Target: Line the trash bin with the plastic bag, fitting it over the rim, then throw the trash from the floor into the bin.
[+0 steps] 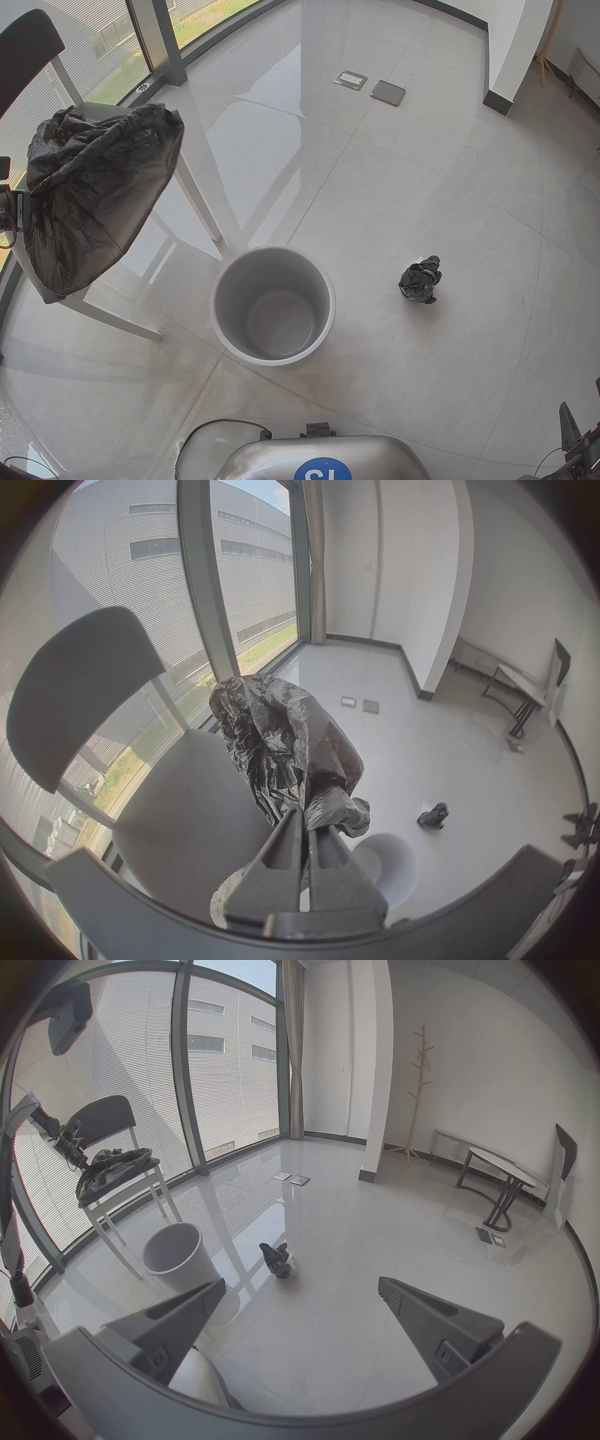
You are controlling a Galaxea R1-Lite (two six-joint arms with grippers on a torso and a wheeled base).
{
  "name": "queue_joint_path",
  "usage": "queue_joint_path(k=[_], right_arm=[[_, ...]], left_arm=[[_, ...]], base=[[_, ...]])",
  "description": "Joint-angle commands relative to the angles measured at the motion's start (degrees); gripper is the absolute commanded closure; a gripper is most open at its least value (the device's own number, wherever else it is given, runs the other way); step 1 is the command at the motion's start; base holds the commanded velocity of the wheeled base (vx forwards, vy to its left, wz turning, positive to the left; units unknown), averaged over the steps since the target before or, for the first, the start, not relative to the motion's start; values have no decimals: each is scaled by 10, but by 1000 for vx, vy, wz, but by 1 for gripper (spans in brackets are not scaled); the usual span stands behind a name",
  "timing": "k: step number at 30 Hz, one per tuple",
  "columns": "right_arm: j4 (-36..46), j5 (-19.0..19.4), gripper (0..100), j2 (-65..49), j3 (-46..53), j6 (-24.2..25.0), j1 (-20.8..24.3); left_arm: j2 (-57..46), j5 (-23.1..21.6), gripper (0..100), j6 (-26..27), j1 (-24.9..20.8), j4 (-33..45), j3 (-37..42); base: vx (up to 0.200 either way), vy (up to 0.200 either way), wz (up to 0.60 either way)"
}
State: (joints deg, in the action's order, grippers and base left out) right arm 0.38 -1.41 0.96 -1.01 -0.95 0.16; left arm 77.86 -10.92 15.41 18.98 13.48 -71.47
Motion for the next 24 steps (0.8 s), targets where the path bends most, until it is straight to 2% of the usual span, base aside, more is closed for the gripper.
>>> queue_joint_path(k=[1, 4, 6, 7, 8, 9, 10, 12, 13, 15, 17, 20, 21, 24], right_arm=[[0, 1, 0, -7, 8, -16, -1], [-1, 4, 0, -8, 7, -20, 0], [1, 16, 0, 25, -65, 7, 4], [1, 16, 0, 25, -65, 7, 4], [17, 31, 0, 140, -145, 85, 6], [16, 34, 0, 167, -149, 105, 5], [15, 36, 0, 179, -148, 102, 6], [18, 51, 0, 189, -153, 59, 8], [18, 51, 0, 189, -153, 59, 8], [12, 84, 0, 238, -158, 46, 16], [23, 87, 0, 253, -162, 45, 16], [29, 86, 0, 279, -157, 37, 18], [24, 87, 0, 301, -161, 34, 20], [23, 94, 0, 340, -191, 31, 20]], left_arm=[[-42, 5, 100, -3, -38, 21, -9], [-41, 9, 100, -5, -70, 38, -38], [-34, 16, 100, -6, -92, 43, -61], [-34, 16, 100, -6, -92, 43, -61], [-25, 20, 100, -13, -117, 46, -82], [-19, 25, 100, -19, -129, 48, -94], [-14, 34, 100, -24, -145, 52, -105], [-3, 73, 100, -45, -194, 62, -140], [-3, 73, 100, -45, -194, 62, -140], [18, 140, 100, -92, -278, 88, -205], [27, 174, 100, -112, -324, 121, -249], [34, 194, 100, -118, -374, 173, -300], [41, 200, 100, -127, -402, 198, -336], [65, 232, 100, -144, -446, 233, -408]], base=[[0, 0, 0], [0, 0, 0], [0, 0, 0], [0, 0, 0], [0, 0, 0], [0, 0, 0], [0, 0, 0], [0, 0, 0], [0, 0, 0], [0, 0, 0], [0, 0, 0], [0, 0, 0], [0, 0, 0], [0, 0, 0]])
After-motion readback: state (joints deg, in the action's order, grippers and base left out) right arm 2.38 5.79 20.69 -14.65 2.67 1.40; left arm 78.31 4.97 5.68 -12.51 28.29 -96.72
